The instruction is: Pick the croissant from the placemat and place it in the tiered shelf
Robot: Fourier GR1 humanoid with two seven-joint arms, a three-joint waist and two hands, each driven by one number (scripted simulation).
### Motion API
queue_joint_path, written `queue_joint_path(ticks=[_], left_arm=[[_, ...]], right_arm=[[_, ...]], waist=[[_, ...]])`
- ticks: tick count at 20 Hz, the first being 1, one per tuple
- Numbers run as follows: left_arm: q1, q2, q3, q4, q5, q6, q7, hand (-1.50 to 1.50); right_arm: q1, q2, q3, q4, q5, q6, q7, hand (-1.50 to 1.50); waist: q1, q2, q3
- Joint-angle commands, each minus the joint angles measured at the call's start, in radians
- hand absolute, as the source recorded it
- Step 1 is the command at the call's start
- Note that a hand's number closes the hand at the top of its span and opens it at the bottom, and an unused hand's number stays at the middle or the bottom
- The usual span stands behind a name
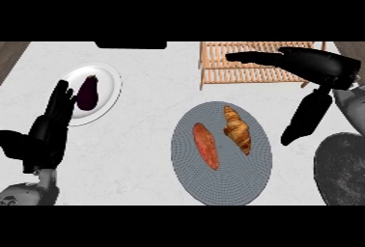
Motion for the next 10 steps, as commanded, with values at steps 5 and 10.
queue_joint_path(ticks=[5, 10], left_arm=[[0.058, -0.020, -0.017, -0.070, -0.035, 0.022, 0.009, 0.00], [-0.017, -0.022, 0.019, 0.003, -0.020, -0.016, 0.010, 0.00]], right_arm=[[0.043, 0.046, 0.155, -0.199, 0.266, -0.081, 0.218, -1.50], [0.075, 0.142, 0.236, -0.175, 0.451, -0.126, 0.266, -1.50]], waist=[[-0.014, -0.003, 0.001], [-0.011, 0.004, 0.001]])
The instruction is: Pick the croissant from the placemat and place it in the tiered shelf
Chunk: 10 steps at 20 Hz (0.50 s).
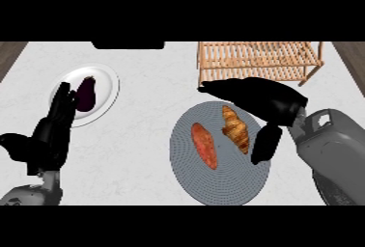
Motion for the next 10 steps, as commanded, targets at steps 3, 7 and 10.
queue_joint_path(ticks=[3, 7, 10], left_arm=[[-0.015, -0.027, 0.002, 0.025, -0.031, 0.010, -0.009, 0.00], [0.003, 0.008, 0.030, -0.034, 0.004, -0.033, 0.041, 0.00], [-0.015, -0.003, 0.024, -0.050, -0.016, -0.031, 0.077, 0.00]], right_arm=[[0.020, 0.022, 0.065, 0.004, 0.222, -0.020, 0.035, -1.50], [0.008, 0.048, 0.112, 0.121, 0.342, -0.015, 0.034, -1.50], [0.058, 0.092, 0.106, 0.138, 0.419, -0.049, 0.039, -1.50]], waist=[[-0.001, 0.003, 0.001], [0.009, 0.005, 0.001], [0.004, 0.003, 0.001]])
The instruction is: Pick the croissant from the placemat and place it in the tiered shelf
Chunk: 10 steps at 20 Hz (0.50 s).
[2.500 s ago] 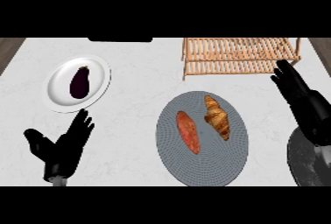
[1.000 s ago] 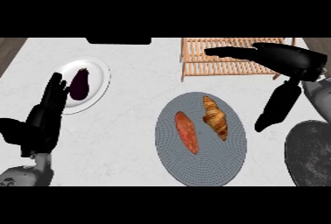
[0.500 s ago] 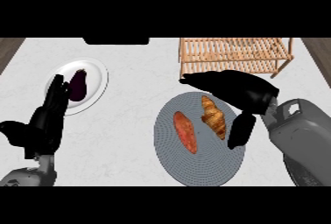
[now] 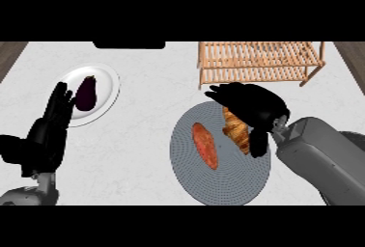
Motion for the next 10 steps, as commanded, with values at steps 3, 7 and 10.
queue_joint_path(ticks=[3, 7, 10], left_arm=[[-0.024, -0.016, 0.037, 0.023, -0.013, -0.030, 0.012, 0.00], [-0.017, -0.009, 0.072, 0.013, 0.002, -0.058, 0.000, 0.00], [-0.016, -0.041, 0.045, -0.005, -0.050, -0.036, 0.013, 0.00]], right_arm=[[0.081, 0.025, -0.080, 0.006, 0.109, 0.027, -0.073, -1.50], [0.075, 0.058, -0.094, 0.181, 0.197, -0.046, -0.230, -1.50], [0.076, 0.126, -0.109, 0.228, 0.258, -0.047, -0.238, -1.50]], waist=[[-0.007, 0.000, 0.000], [-0.002, 0.002, 0.000], [-0.001, 0.001, 0.000]])
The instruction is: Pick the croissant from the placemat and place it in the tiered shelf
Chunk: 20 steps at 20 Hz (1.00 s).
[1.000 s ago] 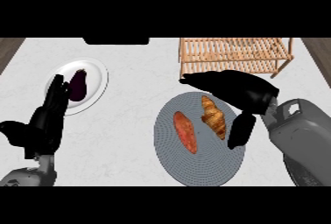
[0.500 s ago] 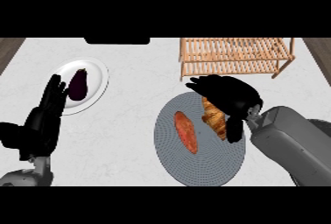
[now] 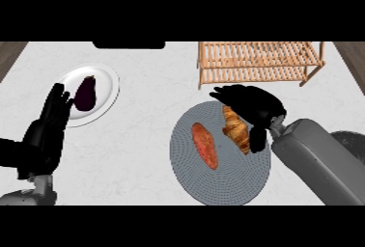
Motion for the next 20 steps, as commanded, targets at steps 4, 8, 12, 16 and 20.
queue_joint_path(ticks=[4, 8, 12, 16, 20], left_arm=[[0.034, -0.050, -0.007, -0.005, -0.046, -0.002, -0.021, 0.00], [-0.028, -0.043, 0.038, 0.016, -0.037, -0.029, 0.023, 0.00], [0.004, -0.034, 0.034, -0.050, -0.042, -0.052, 0.072, 0.00], [0.008, -0.084, 0.010, -0.030, -0.098, -0.022, 0.036, 0.00], [-0.016, -0.056, 0.076, -0.017, -0.057, -0.072, 0.050, 0.00]], right_arm=[[-0.001, 0.088, -0.035, 0.086, 0.128, 0.032, -0.035, -1.50], [0.066, 0.080, -0.089, 0.128, 0.193, -0.028, -0.154, -1.50], [0.040, 0.106, -0.114, 0.230, 0.238, -0.078, -0.261, -1.50], [0.086, 0.154, -0.138, 0.230, 0.278, -0.117, -0.276, -1.50], [0.086, 0.206, -0.155, 0.329, 0.348, -0.169, -0.300, -1.50]], waist=[[0.002, 0.000, 0.000], [-0.002, 0.000, 0.000], [0.003, 0.000, 0.000], [0.000, 0.000, 0.000], [0.001, 0.000, 0.000]])
